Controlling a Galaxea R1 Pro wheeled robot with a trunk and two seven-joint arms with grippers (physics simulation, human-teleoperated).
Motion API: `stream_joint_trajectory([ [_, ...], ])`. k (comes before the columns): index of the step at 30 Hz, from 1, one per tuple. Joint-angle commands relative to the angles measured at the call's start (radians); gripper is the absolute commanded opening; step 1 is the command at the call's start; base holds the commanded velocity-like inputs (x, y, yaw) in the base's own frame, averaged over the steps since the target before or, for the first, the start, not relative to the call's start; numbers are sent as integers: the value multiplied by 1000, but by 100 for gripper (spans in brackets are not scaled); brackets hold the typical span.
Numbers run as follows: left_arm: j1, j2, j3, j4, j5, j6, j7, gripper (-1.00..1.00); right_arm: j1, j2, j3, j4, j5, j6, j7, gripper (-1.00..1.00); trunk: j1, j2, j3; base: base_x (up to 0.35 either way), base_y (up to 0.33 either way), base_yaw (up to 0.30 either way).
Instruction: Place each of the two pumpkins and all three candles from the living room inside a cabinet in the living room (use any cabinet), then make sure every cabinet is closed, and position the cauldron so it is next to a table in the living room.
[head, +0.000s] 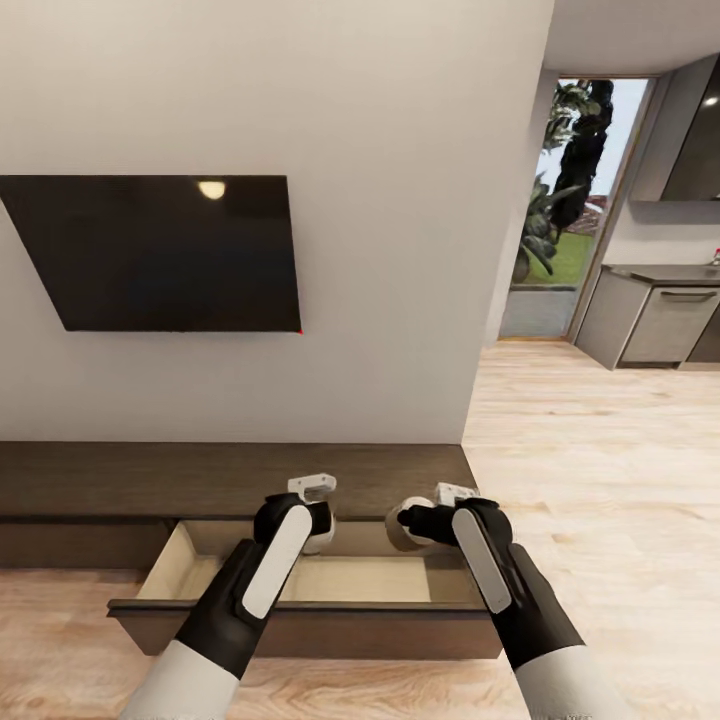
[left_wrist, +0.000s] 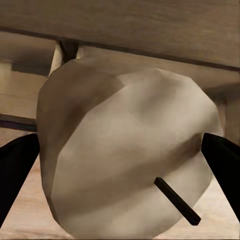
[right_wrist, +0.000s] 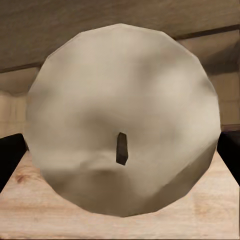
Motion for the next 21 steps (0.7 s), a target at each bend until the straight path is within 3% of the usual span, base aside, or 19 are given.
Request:
stream_joint_trajectory([
  [1, -2, 0, -1, 11, 10, -4, 11, -100, -4, 5, 2, 11, -6, 0, -11, -100, 0, -1, -1, 0, 0, 0],
  [4, -4, 0, -1, 41, 10, -10, 9, -100, -12, 13, 4, 45, -4, -4, -11, -100, 0, -1, -1, 0, 0, 0],
  [11, -35, 0, -2, 175, 11, -109, 7, -100, -38, 37, 5, 145, 2, -50, -11, -100, 0, -1, -1, 0, 0, 0],
  [16, -77, 0, -2, 299, 11, -216, 1, -100, -77, 53, 6, 254, 62, -115, -11, -100, 0, -1, -1, 0, 0, 0],
  [21, -83, 0, -2, 322, 11, -245, 0, -100, -120, 71, 6, 365, 76, -162, -10, -100, 0, -1, -1, 0, 0, 0],
])
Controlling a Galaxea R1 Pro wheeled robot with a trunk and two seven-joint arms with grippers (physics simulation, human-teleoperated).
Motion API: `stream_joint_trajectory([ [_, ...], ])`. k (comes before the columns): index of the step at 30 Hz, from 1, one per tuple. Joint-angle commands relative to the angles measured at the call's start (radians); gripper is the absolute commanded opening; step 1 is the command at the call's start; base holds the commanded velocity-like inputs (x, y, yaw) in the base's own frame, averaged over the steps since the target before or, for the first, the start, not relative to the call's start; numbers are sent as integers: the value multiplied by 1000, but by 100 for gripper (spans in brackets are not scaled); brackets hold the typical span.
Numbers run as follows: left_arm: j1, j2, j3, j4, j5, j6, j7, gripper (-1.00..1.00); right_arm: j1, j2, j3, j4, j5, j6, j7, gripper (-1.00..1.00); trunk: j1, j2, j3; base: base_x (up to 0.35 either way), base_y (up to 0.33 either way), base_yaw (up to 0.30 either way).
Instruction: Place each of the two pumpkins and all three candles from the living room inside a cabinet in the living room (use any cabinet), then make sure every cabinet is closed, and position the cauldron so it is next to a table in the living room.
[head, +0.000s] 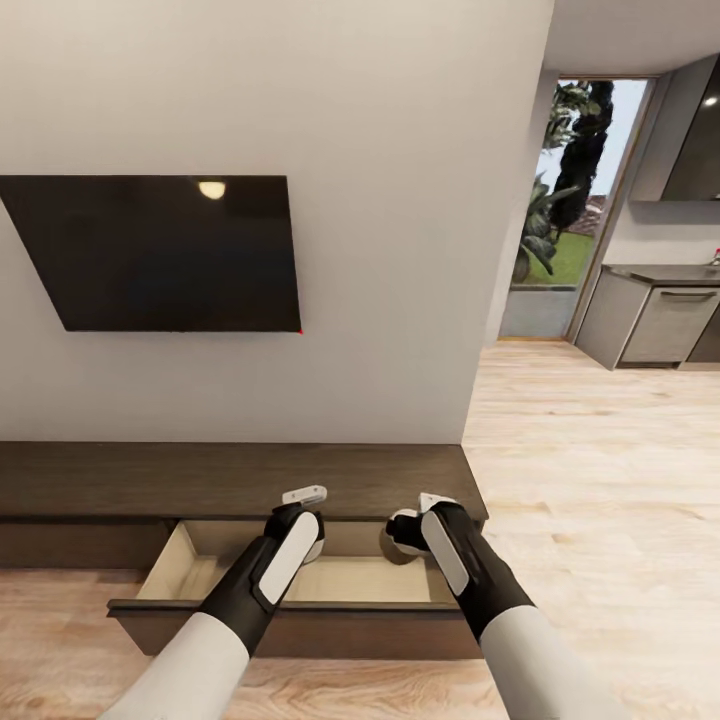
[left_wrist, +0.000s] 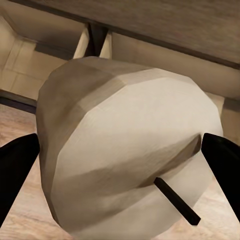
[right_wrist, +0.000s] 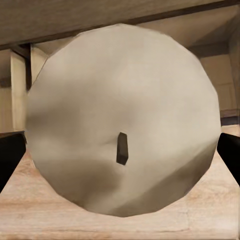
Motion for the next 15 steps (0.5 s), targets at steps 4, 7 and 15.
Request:
stream_joint_trajectory([
  [4, -1, 0, -6, 1, 4, 3, 8, -100, -14, 2, 2, 25, -10, -13, -10, -100, 0, -1, -1, 0, 0, 0],
  [7, -1, 0, -11, -1, 3, 6, 7, -100, -15, 2, 2, 28, -10, -15, -10, -100, 0, -1, -1, 0, 0, 0],
  [15, -1, 0, -13, -2, 2, 8, -21, -100, -16, 2, 2, 29, -6, -16, -10, -100, 0, -1, -1, 130, 0, 0],
])
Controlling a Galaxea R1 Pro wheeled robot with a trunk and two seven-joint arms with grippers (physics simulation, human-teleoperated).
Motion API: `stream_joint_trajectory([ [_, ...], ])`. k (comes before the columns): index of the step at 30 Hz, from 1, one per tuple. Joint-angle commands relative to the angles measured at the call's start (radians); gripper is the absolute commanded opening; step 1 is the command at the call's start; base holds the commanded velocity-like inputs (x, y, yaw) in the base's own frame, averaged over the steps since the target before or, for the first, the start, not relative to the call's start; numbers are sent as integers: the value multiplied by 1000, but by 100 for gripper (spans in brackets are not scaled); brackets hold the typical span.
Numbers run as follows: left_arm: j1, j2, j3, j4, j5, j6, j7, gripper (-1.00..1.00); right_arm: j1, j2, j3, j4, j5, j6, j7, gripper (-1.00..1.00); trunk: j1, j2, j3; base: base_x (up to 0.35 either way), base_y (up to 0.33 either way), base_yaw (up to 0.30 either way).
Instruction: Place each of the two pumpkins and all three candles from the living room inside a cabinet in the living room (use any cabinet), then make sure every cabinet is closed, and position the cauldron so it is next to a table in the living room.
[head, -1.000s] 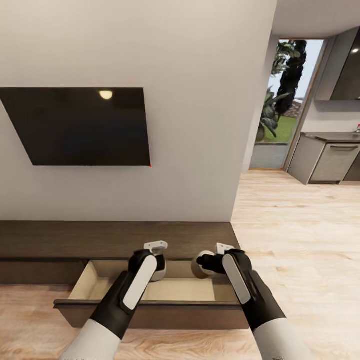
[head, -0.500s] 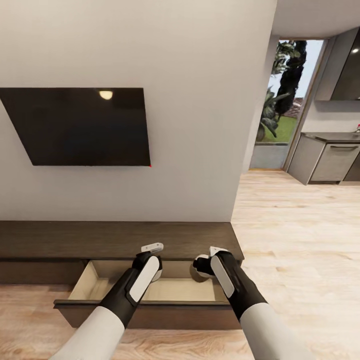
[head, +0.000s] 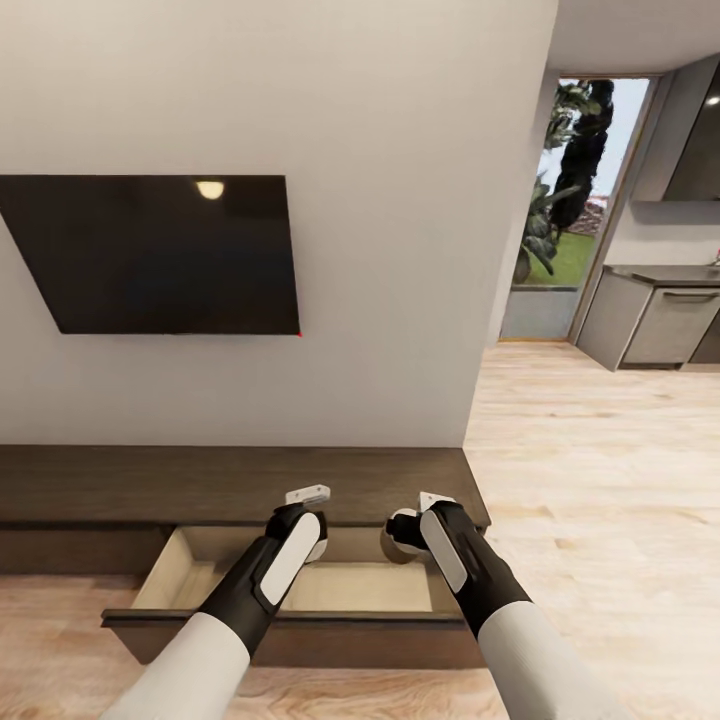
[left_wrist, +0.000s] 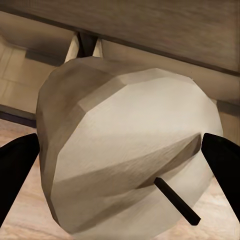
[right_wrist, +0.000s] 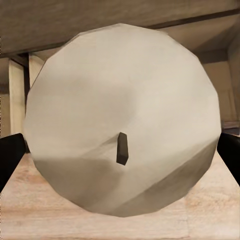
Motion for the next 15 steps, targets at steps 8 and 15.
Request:
stream_joint_trajectory([
  [8, -1, 0, -2, -1, 6, 3, 8, -100, -1, 1, 2, 0, -10, 2, -10, -100, 0, -1, -1, 133, 0, 0],
  [15, -1, 0, -4, -1, 3, 3, 8, -100, -1, 1, 3, -1, -10, 2, -10, -100, 0, -1, -1, 137, 0, 0],
])
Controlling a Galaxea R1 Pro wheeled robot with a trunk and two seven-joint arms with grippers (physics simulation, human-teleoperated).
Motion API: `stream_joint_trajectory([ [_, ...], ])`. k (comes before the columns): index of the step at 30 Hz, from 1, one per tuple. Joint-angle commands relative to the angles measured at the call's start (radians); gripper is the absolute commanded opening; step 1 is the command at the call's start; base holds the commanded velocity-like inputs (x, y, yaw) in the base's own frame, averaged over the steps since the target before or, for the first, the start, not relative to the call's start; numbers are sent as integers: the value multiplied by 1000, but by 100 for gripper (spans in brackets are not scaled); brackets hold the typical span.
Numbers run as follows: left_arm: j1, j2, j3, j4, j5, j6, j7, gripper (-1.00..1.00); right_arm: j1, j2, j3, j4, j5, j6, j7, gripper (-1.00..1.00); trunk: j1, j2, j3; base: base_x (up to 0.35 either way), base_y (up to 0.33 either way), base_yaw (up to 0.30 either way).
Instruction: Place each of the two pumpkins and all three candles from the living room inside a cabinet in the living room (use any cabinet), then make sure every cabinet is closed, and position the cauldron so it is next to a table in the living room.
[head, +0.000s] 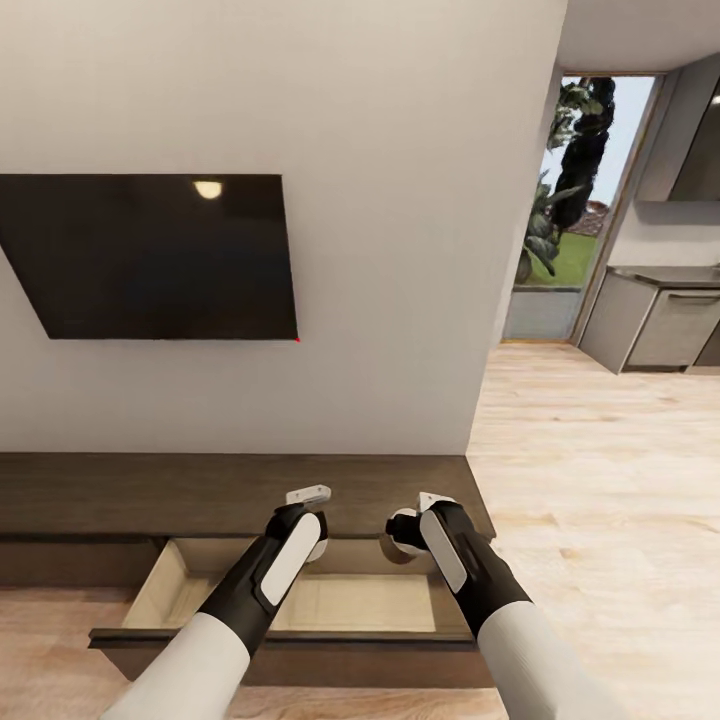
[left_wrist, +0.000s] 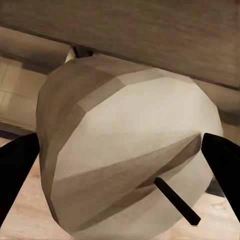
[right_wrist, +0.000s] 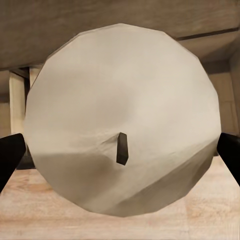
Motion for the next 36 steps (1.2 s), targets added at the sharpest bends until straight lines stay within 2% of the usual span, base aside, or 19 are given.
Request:
stream_joint_trajectory([
  [1, -1, 0, -3, -1, 6, 2, 9, -100, -1, 0, 1, -1, -10, 2, -9, -100, 0, -1, -1, 100, 0, 0],
  [8, -1, 0, -13, -9, 4, 3, 12, -100, -1, 0, 2, -2, -10, 2, -9, -100, 0, -1, -1, 19, 0, 0],
  [21, -1, 0, -13, -26, 10, 14, 16, -100, -1, -1, -1, -8, -14, 3, -4, -100, 50, -92, -42, 0, 0, 0],
  [26, -1, 0, -12, -75, 11, 72, 19, -100, 0, -4, -1, -10, -18, 3, 1, -100, 69, -127, -58, 0, 0, 0],
  [36, -1, 0, -12, -81, 11, 83, 21, -100, 1, -10, -2, -5, -16, 2, 2, -100, 108, -197, -89, 0, 0, 0],
])
